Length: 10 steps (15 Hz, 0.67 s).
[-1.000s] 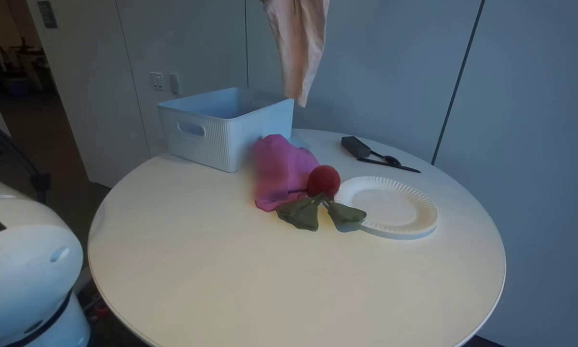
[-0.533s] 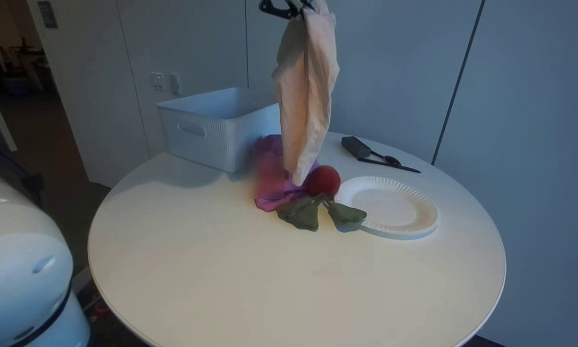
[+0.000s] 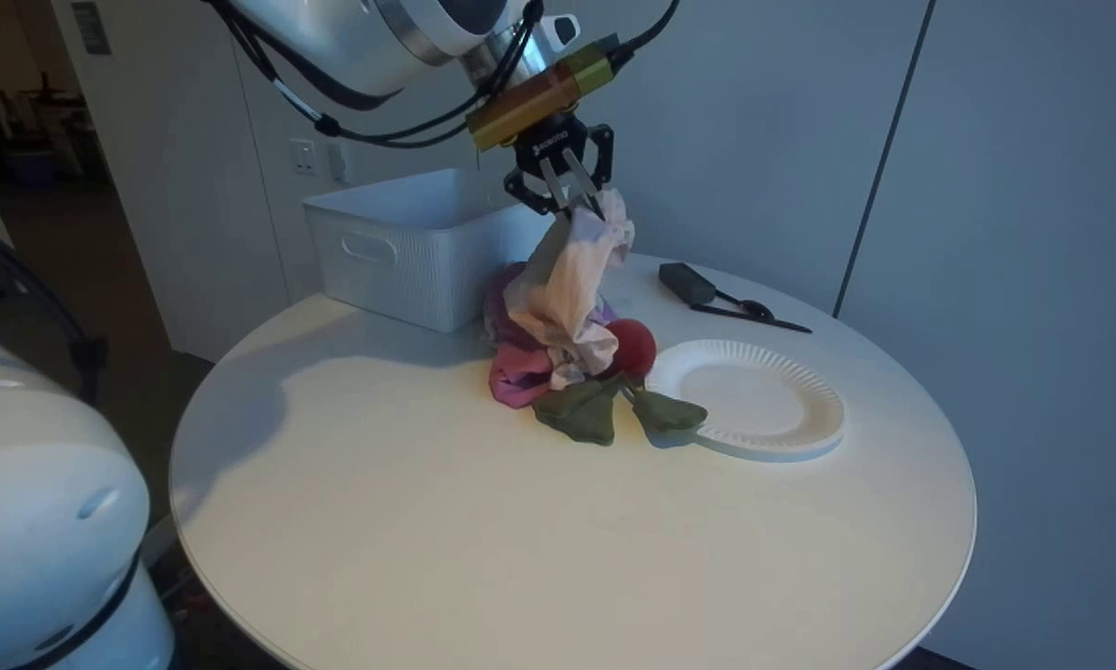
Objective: Remove all the objects in the basket
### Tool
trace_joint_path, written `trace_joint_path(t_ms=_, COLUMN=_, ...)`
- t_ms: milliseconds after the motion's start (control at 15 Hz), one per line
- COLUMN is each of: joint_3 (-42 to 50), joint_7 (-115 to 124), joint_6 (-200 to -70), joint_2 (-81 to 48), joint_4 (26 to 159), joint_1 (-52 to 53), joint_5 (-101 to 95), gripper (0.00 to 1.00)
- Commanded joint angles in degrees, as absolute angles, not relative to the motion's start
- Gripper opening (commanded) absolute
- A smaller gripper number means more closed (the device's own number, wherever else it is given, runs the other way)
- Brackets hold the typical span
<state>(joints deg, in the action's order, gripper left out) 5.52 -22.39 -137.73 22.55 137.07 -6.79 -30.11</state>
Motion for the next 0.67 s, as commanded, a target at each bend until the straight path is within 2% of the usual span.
trace_joint_path(t_ms=0, joint_3=5.87, joint_7=-23.45, joint_6=-136.53, joint_2=23.06, joint_4=133.95, joint_1=-5.77, joint_5=-27.7, gripper=0.64)
trace_joint_path(t_ms=267, joint_3=4.49, joint_7=-27.89, joint_6=-133.84, joint_2=29.89, joint_4=130.03, joint_1=-3.24, joint_5=-27.32, gripper=0.95)
trace_joint_path(t_ms=333, joint_3=3.95, joint_7=-29.5, joint_6=-133.71, joint_2=30.8, joint_4=128.39, joint_1=-2.31, joint_5=-28.05, gripper=0.99)
trace_joint_path(t_ms=600, joint_3=4.39, joint_7=-38.1, joint_6=-134.98, joint_2=28.42, joint_4=121.38, joint_1=4.66, joint_5=-24.14, gripper=1.0)
